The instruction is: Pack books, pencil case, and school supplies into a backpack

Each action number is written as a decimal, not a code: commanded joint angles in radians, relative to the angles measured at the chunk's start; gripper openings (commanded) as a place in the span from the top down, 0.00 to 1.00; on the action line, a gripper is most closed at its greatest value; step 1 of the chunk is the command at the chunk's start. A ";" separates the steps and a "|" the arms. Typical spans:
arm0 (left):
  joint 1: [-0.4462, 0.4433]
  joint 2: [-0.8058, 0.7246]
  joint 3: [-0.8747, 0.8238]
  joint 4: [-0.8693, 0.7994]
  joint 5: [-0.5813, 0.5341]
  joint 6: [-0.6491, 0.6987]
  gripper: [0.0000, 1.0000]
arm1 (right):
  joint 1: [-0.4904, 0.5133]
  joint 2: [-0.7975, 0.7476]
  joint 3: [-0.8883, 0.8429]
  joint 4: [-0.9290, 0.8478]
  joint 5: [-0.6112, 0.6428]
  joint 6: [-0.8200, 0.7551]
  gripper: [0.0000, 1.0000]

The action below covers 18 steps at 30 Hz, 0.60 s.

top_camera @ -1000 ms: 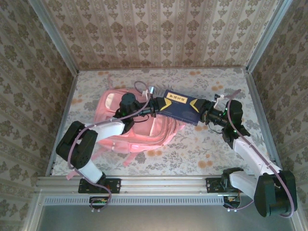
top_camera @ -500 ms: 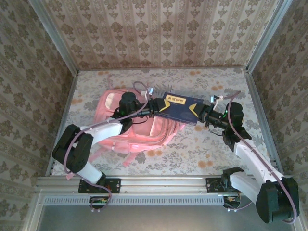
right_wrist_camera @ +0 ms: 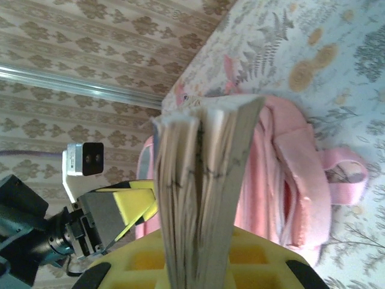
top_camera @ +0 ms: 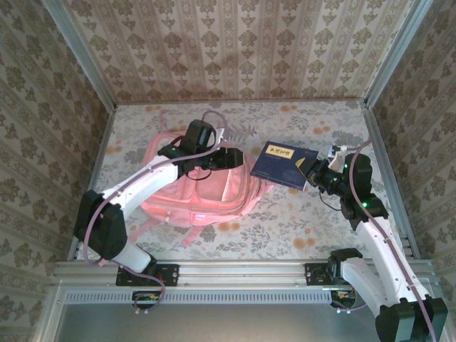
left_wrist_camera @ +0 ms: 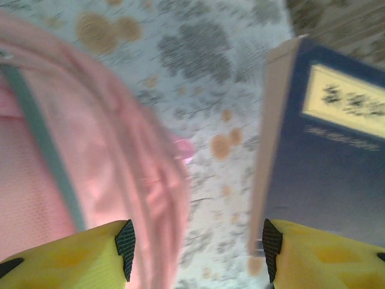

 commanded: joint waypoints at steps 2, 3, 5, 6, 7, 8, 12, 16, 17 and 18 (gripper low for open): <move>0.007 0.086 0.082 -0.210 -0.055 0.157 0.39 | -0.006 -0.013 0.056 -0.042 0.027 -0.066 1.00; 0.007 0.095 0.087 -0.221 -0.068 0.165 0.39 | -0.006 -0.013 0.060 -0.050 0.029 -0.072 1.00; 0.010 0.104 0.080 -0.224 -0.084 0.172 0.39 | -0.006 -0.013 0.061 -0.053 0.031 -0.076 1.00; 0.009 0.108 0.075 -0.221 -0.088 0.173 0.39 | -0.009 -0.013 0.060 -0.053 0.033 -0.078 1.00; 0.009 0.117 0.074 -0.223 -0.089 0.174 0.39 | -0.009 -0.011 0.060 -0.054 0.032 -0.076 1.00; 0.009 0.125 0.073 -0.224 -0.086 0.172 0.39 | -0.010 -0.009 0.061 -0.051 0.029 -0.075 1.00; 0.007 0.153 0.071 -0.204 -0.051 0.165 0.39 | -0.010 0.004 0.062 -0.037 0.017 -0.073 1.00; -0.007 0.171 0.075 -0.175 -0.018 0.154 0.42 | -0.010 0.024 0.053 -0.015 0.002 -0.064 1.00; -0.011 0.178 0.080 -0.175 -0.017 0.154 0.43 | -0.010 0.025 0.048 -0.008 -0.001 -0.061 1.00; -0.015 0.185 0.083 -0.174 -0.016 0.153 0.44 | -0.010 0.025 0.043 -0.003 -0.002 -0.057 1.00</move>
